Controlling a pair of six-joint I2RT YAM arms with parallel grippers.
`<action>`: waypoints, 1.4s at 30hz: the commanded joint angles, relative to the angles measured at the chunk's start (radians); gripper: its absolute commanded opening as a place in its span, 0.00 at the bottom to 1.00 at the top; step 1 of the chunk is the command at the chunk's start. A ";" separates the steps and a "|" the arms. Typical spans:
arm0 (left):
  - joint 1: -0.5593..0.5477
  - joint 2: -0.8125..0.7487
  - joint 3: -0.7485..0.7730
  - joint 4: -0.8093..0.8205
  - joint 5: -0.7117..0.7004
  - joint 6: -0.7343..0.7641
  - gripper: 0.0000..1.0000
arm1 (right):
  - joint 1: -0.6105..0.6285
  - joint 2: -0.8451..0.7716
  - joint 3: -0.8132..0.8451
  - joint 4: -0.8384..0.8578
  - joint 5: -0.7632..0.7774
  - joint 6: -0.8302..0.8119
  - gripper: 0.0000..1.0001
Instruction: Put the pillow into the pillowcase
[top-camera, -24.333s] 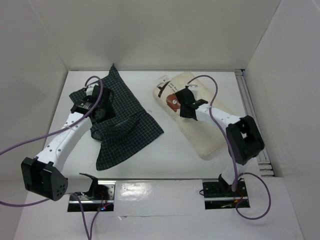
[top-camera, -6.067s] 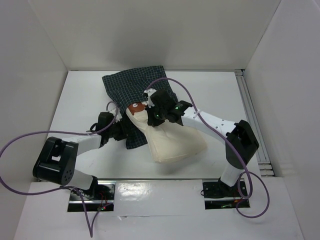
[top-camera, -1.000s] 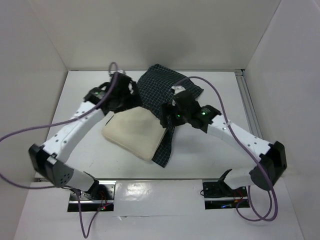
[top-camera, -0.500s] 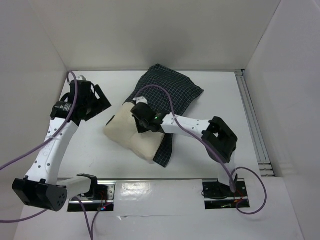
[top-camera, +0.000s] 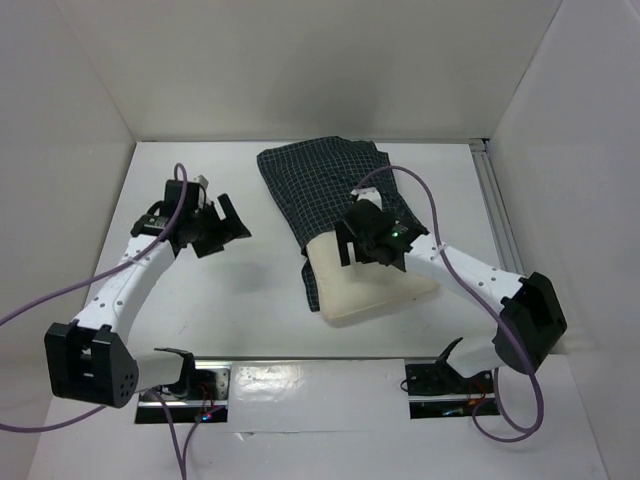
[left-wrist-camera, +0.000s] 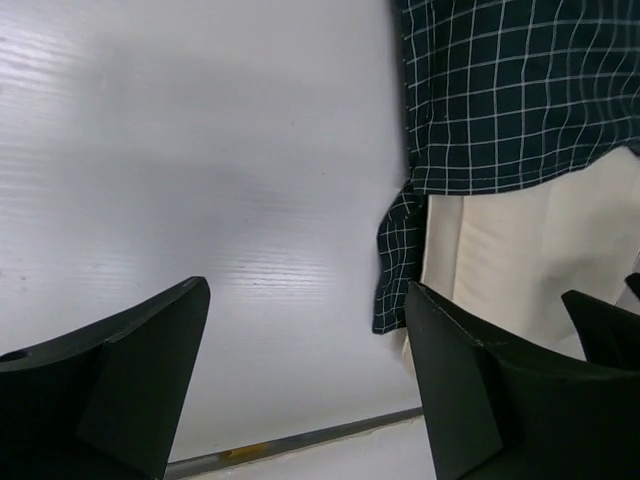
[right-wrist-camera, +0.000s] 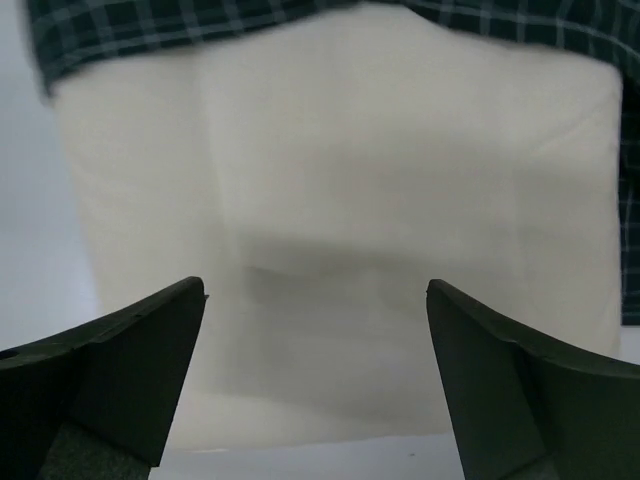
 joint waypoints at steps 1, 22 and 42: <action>-0.018 0.013 -0.087 0.132 0.152 0.005 0.92 | 0.075 0.036 0.125 0.007 0.015 -0.020 1.00; -0.365 0.151 -0.331 0.504 0.098 0.055 0.92 | -0.021 0.073 0.231 0.130 -0.356 -0.190 0.00; -0.267 -0.005 -0.447 0.617 0.145 -0.007 0.97 | -0.080 0.032 0.193 0.144 -0.485 -0.180 0.00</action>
